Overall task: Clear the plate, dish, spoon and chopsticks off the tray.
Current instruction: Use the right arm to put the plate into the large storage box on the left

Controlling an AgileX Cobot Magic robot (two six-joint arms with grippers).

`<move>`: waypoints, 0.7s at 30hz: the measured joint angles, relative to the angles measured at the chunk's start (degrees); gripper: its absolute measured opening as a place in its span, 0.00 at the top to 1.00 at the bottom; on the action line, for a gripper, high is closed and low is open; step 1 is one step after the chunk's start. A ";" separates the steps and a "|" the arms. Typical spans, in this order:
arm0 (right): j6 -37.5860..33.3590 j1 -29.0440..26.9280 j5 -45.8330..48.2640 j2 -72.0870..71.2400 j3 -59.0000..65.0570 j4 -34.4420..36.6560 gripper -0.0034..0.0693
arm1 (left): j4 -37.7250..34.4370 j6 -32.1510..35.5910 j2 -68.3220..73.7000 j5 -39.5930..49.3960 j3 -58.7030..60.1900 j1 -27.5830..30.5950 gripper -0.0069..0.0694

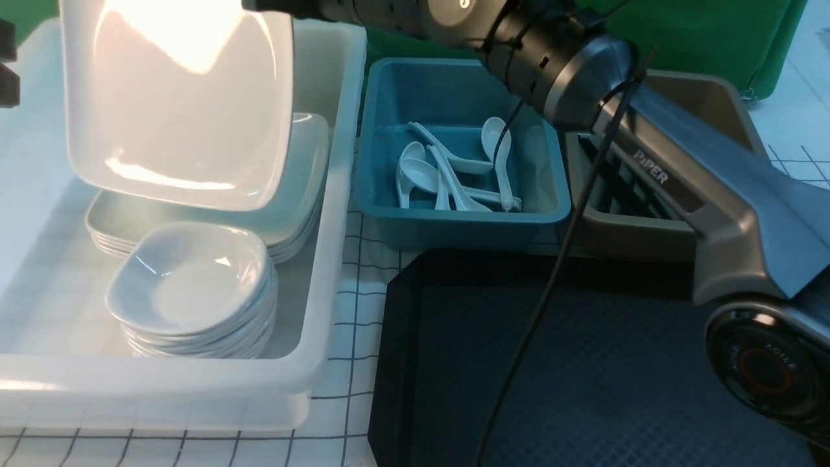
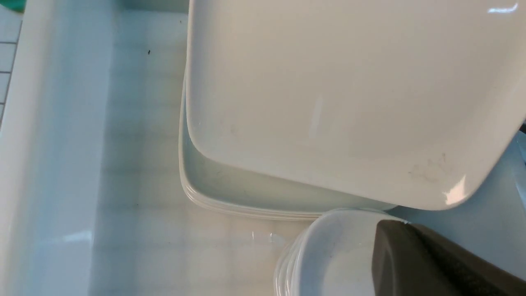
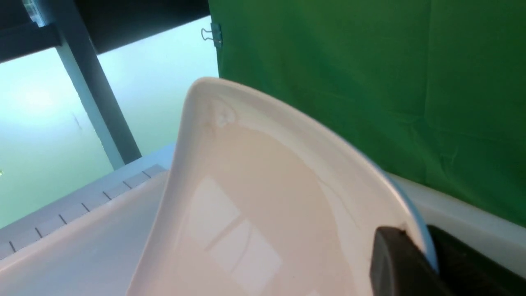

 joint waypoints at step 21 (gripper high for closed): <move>0.24 -0.06 -6.61 4.73 0.00 -4.71 0.64 | 0.16 0.43 0.00 -0.07 0.00 0.00 0.91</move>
